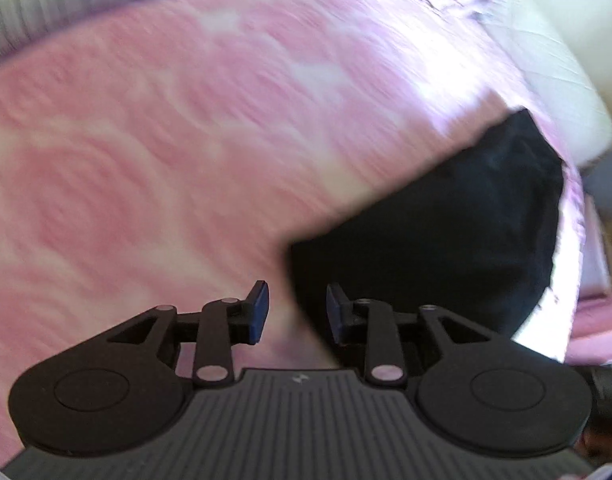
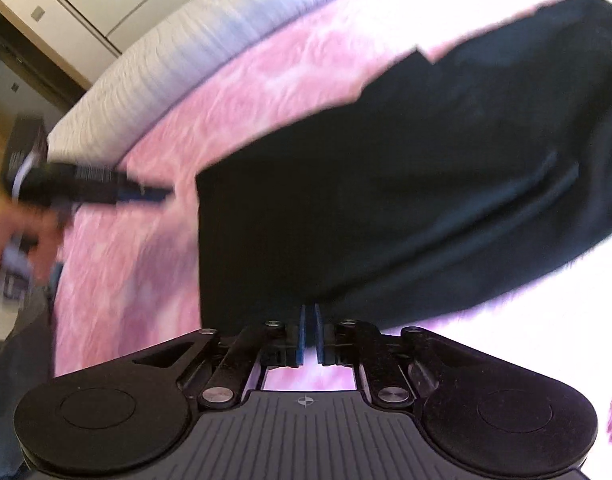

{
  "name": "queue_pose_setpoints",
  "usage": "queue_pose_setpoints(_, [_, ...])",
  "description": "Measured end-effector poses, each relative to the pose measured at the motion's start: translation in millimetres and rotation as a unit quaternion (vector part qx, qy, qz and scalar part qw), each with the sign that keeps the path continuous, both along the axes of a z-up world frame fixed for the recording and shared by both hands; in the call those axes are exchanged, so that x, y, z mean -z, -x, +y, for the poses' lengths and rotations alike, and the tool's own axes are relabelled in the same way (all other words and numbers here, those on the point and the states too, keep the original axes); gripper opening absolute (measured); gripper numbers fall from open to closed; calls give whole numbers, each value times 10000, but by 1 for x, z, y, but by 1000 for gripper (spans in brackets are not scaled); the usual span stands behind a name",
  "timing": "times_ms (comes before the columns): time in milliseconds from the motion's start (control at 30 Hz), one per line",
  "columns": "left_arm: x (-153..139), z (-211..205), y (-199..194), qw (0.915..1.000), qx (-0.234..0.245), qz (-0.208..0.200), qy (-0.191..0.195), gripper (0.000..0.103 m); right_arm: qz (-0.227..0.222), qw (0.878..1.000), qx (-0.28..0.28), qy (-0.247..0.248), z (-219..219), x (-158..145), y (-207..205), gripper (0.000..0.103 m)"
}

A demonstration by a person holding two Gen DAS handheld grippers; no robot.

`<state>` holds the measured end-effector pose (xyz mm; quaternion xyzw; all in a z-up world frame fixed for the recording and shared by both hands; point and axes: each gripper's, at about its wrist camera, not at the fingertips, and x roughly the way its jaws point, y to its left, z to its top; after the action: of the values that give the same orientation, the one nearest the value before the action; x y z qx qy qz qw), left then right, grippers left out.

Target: Fold clothes

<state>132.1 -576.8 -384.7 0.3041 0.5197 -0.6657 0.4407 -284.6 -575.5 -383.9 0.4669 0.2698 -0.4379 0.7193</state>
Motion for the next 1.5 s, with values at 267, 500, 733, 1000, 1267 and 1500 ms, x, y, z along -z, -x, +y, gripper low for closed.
queue_pose_setpoints(267, [32, 72, 49, 9964, -830, 47, -141, 14, 385, 9884, -1309, 669, -80, 7, -65, 29])
queue_pose_setpoints(500, [39, 104, 40, 9877, -1489, 462, -121, 12, 875, 9447, -3012, 961, -127, 50, -164, 29])
queue_pose_setpoints(733, [19, 107, 47, 9911, -1296, 315, -1, 11, 729, 9565, -2372, 1534, -128, 44, -141, 29])
queue_pose_setpoints(1000, [22, 96, 62, 9956, -924, -130, -79, 21, 1769, 9753, -398, 1259, -133, 75, 33, 27])
queue_pose_setpoints(1267, [11, 82, 81, 9968, -517, -612, -53, 20, 1753, 9746, -313, 1361, -83, 46, 88, 58])
queue_pose_setpoints(1500, [-13, 76, 76, 9817, 720, -1682, 535, 28, 2007, 9658, -933, 1353, -38, 40, 62, 64])
